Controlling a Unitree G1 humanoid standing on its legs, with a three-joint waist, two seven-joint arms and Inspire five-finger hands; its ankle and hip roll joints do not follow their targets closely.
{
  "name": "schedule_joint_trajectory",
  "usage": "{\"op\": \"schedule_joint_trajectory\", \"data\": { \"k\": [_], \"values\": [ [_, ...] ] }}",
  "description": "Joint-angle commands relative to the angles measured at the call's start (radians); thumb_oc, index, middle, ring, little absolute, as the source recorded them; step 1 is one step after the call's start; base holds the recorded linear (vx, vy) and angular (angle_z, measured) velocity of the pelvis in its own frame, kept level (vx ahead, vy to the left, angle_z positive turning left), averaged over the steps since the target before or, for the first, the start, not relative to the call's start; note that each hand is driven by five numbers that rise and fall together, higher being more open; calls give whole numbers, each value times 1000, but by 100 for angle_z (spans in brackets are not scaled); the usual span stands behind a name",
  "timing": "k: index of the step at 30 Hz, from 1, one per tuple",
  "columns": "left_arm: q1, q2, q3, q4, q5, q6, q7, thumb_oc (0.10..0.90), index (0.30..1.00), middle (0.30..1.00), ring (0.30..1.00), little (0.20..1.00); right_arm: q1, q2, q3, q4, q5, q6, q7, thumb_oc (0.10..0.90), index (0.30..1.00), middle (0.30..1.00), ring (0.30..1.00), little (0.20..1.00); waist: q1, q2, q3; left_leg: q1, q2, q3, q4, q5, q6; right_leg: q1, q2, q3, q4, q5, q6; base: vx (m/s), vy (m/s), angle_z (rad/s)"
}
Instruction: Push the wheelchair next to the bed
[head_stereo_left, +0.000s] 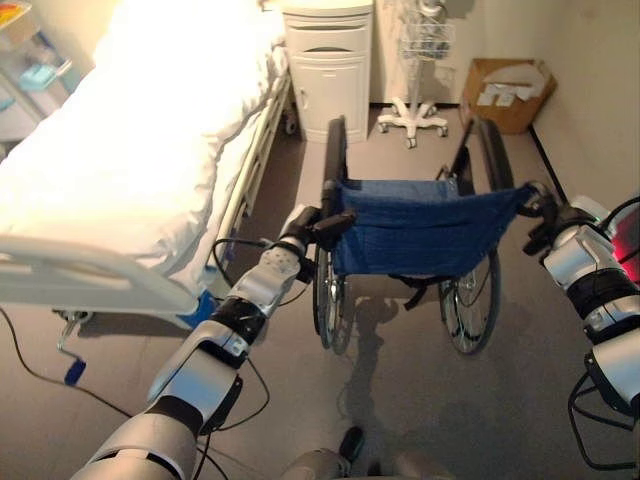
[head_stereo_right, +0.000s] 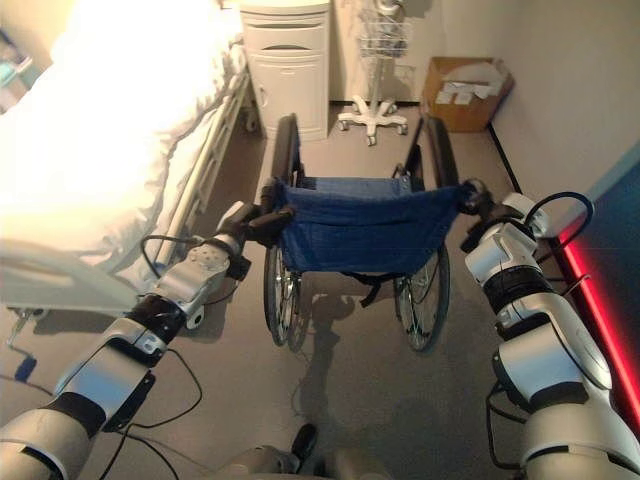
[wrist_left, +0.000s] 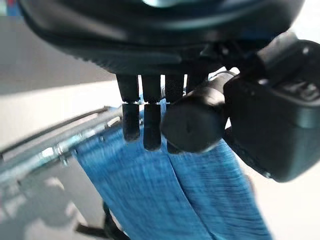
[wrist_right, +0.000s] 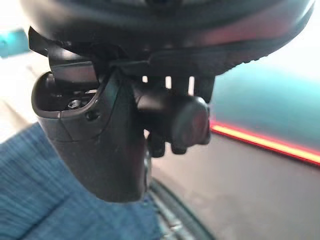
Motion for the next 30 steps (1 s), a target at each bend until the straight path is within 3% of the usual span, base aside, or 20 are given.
{"op": "schedule_joint_trajectory", "data": {
  "k": [1,3,4,5,6,7,8,10,13,15,17,22,25,30],
  "values": [
    [44,-18,-74,-46,69,-70,-62,400,300,300,300,300,-101,156,162,-92,-62,-268,75,400,300,300,300,300,28,-65,69,164,43,94,-33,-59,-167,-11,-68,55,-395,433,75,518,-496,126],
    [21,-13,-88,-48,72,-75,-89,400,300,300,300,300,-119,156,156,-49,-73,-296,62,400,300,300,300,300,32,-67,69,176,65,48,-20,-87,-192,48,-81,117,-447,398,65,304,-389,105],
    [2,-17,-94,-31,79,-81,-94,400,300,300,300,300,-137,163,159,-6,-73,-325,56,400,300,300,300,300,34,-83,56,172,67,28,-5,-106,-205,107,-81,137,-510,381,67,413,-437,137],
    [-4,-23,-95,-14,44,-70,-79,400,300,300,300,300,-157,187,174,45,-51,-356,45,400,300,300,300,300,44,-96,41,182,81,25,8,-122,-223,161,-91,118,-537,382,69,446,-440,147],
    [3,-24,-90,-13,38,-62,-83,400,300,300,300,300,-166,195,184,48,-42,-353,52,400,300,300,300,300,48,-100,32,199,94,20,10,-119,-234,165,-87,115,-487,380,68,451,-370,147],
    [16,-21,-84,-17,40,-46,-85,400,300,300,300,300,-173,202,192,44,-46,-353,70,400,300,300,300,300,53,-98,19,221,126,23,14,-90,-253,170,-82,99,-437,375,62,421,-321,97],
    [36,-13,-84,-31,52,-28,-80,400,300,300,300,300,-176,205,204,37,-54,-354,89,400,300,300,300,300,60,-99,4,225,171,46,24,-6,-279,200,-86,58,-444,379,51,440,-333,57],
    [54,-1,-73,-39,54,-33,-87,400,300,300,300,300,-182,193,218,21,-48,-360,103,400,300,300,300,300,66,-109,-6,180,209,82,56,109,-292,271,-66,54,-504,372,29,390,-346,27],
    [39,6,-56,-6,41,-72,-77,400,300,300,300,300,-190,188,216,13,-32,-350,94,400,300,300,300,300,70,-111,-22,147,235,158,69,188,-328,301,-71,-28,-531,352,11,180,-264,37],
    [16,-13,-41,31,54,-81,-89,400,300,300,300,300,-198,196,208,17,2,-325,76,400,300,300,300,300,72,-109,-21,96,265,249,64,242,-356,335,-76,-91,-549,331,-2,105,-259,-8],
    [17,-23,-36,52,70,-86,-102,400,300,300,300,300,-183,212,196,27,0,-316,56,400,300,300,300,300,82,-106,-14,52,276,297,44,259,-369,381,-78,-124,-566,307,-5,113,-192,39],
    [36,-26,-20,66,76,-91,-96,400,300,300,300,300,-165,239,175,49,-3,-273,48,400,300,300,300,300,103,-77,-7,38,270,319,-79,282,-377,444,-59,-131,-578,263,-5,166,-54,29],
    [49,-36,-17,53,61,-73,-78,400,300,300,300,300,-152,262,181,21,-7,-205,59,400,300,300,300,300,118,-68,-8,28,232,313,-132,255,-364,472,-42,-114,-570,235,-7,237,-31,-11],
    [94,-34,-20,1,44,-46,-49,400,300,300,300,300,-109,293,184,-27,-16,-168,80,400,300,300,300,300,169,-68,3,-65,157,306,-163,279,-344,565,1,-75,-576,192,-25,308,11,-26]
  ]
}}
